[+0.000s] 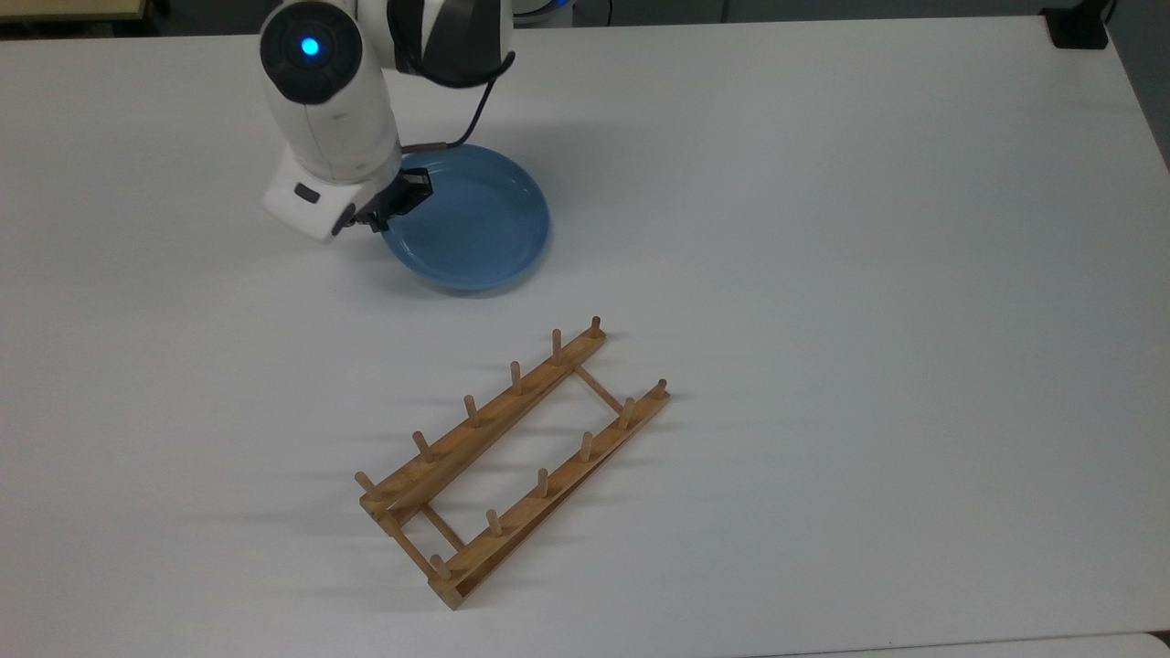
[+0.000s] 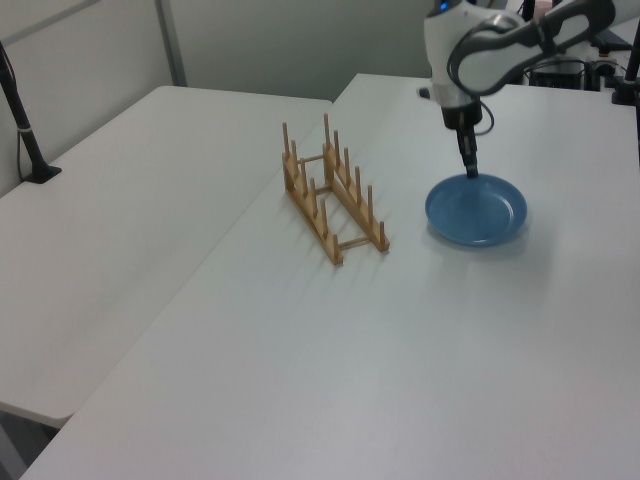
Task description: Place plate in plate rack
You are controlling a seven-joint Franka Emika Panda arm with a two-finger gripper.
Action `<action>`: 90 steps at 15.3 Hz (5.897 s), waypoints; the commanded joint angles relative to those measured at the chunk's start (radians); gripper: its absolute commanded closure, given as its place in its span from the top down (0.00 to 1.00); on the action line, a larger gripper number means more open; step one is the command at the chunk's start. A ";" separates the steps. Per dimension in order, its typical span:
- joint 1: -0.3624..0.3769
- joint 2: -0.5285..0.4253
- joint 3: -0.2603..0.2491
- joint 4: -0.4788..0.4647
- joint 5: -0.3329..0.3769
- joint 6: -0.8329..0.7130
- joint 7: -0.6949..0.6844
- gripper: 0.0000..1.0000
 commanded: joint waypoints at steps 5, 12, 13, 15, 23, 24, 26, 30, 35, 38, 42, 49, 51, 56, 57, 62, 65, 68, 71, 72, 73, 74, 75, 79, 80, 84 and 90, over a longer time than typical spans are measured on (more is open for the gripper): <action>0.004 -0.092 -0.002 0.062 -0.007 -0.075 0.006 0.00; 0.017 -0.127 0.004 0.254 -0.016 -0.023 0.160 0.00; 0.034 -0.127 0.003 0.255 -0.022 0.041 0.194 0.00; 0.069 -0.120 0.001 0.248 -0.075 0.167 0.303 0.00; 0.122 -0.050 0.003 0.249 -0.431 0.411 0.737 0.00; 0.123 -0.050 0.003 0.251 -0.459 0.421 0.781 0.00; 0.149 -0.047 0.004 0.254 -0.496 0.422 0.826 0.00; 0.172 -0.047 0.001 0.257 -0.569 0.422 0.913 0.00; 0.172 -0.018 0.003 0.260 -0.766 0.450 1.082 0.00; 0.172 -0.006 0.001 0.280 -0.775 0.450 1.089 0.00; 0.180 0.028 0.001 0.291 -0.836 0.450 1.134 0.00; 0.195 0.051 0.003 0.312 -0.872 0.451 1.175 0.00; 0.195 0.065 0.003 0.309 -0.912 0.464 1.178 0.00; 0.198 0.081 0.004 0.304 -0.952 0.485 1.198 0.00; 0.209 0.083 0.004 0.304 -0.950 0.485 1.198 0.00; 0.234 0.091 0.006 0.288 -0.952 0.485 1.199 0.03; 0.235 0.103 0.006 0.289 -0.952 0.485 1.198 0.32; 0.229 0.101 0.006 0.294 -0.938 0.484 1.199 0.74; 0.229 0.094 0.006 0.300 -0.929 0.481 1.201 0.96; 0.229 0.086 0.006 0.300 -0.903 0.479 1.204 1.00; 0.231 0.079 0.006 0.300 -0.868 0.477 1.204 1.00; 0.231 0.063 0.006 0.301 -0.820 0.476 1.202 1.00; 0.232 0.049 0.007 0.301 -0.762 0.473 1.201 1.00; 0.229 -0.007 0.006 0.294 -0.492 0.420 1.143 1.00; 0.228 -0.020 0.006 0.295 -0.420 0.375 1.098 1.00; 0.183 -0.081 0.004 0.275 -0.135 0.191 0.838 1.00; 0.131 -0.233 -0.005 0.147 0.065 -0.100 0.498 1.00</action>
